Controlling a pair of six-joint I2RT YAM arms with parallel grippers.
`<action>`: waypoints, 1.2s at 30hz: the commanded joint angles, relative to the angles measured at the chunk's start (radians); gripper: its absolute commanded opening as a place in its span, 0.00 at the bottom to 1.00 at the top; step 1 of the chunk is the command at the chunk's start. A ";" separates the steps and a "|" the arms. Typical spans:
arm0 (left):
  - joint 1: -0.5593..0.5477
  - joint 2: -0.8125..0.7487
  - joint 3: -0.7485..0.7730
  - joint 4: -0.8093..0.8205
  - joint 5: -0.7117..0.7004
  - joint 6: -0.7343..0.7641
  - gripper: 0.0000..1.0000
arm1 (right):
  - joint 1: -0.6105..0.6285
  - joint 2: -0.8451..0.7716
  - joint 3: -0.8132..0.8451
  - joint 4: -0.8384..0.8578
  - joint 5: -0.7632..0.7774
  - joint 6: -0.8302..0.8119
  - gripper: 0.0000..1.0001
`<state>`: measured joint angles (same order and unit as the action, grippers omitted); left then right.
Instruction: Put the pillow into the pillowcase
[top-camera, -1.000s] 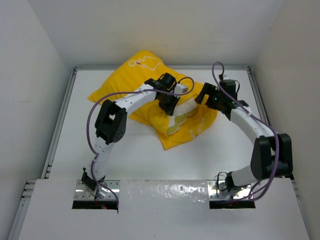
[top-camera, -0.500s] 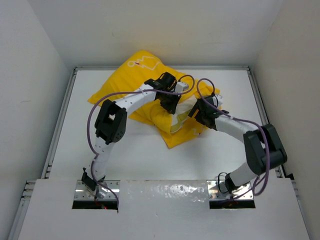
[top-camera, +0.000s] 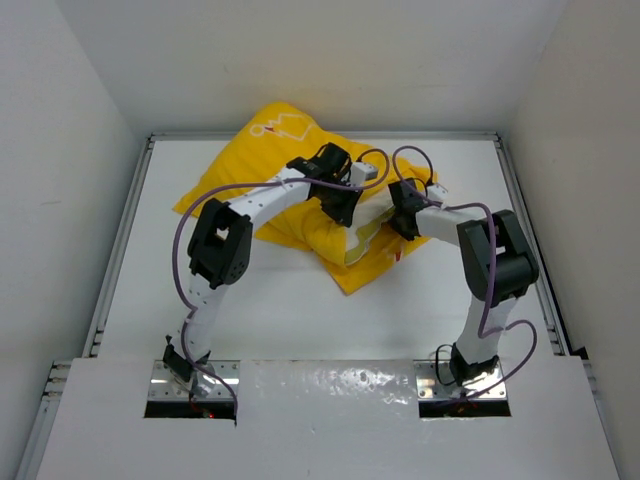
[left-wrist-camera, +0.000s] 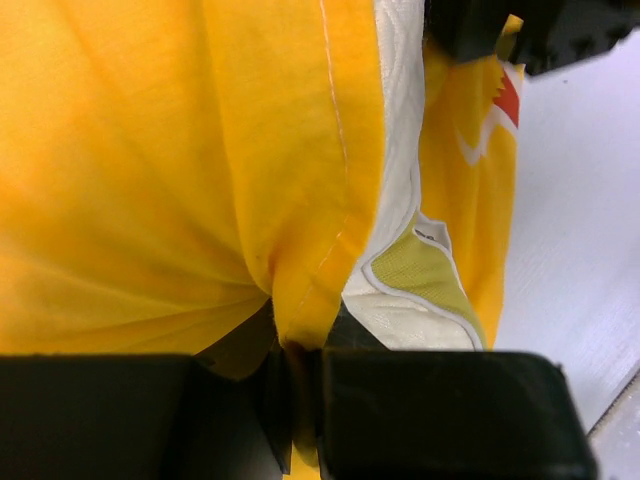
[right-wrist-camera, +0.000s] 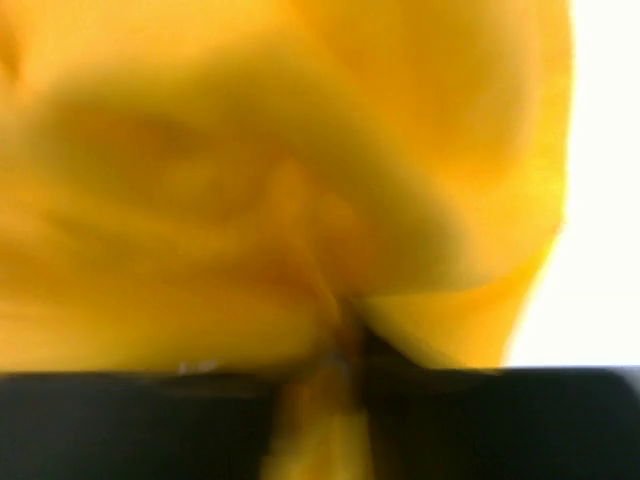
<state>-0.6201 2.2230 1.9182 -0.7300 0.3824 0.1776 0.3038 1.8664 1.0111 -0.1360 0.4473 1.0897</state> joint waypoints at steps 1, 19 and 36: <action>0.011 -0.045 0.004 -0.054 0.116 0.000 0.00 | -0.045 0.008 -0.008 -0.060 0.007 0.033 0.05; 0.142 -0.140 0.137 0.259 0.030 -0.196 0.00 | -0.123 -0.662 -0.338 0.016 -0.919 -0.919 0.00; 0.103 -0.138 0.068 0.370 0.175 -0.321 0.00 | 0.052 -0.645 -0.224 -0.139 -0.878 -1.028 0.00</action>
<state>-0.4862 2.1483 1.9808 -0.5484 0.6704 -0.2272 0.3077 1.2522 0.7395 -0.2413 -0.3588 0.0483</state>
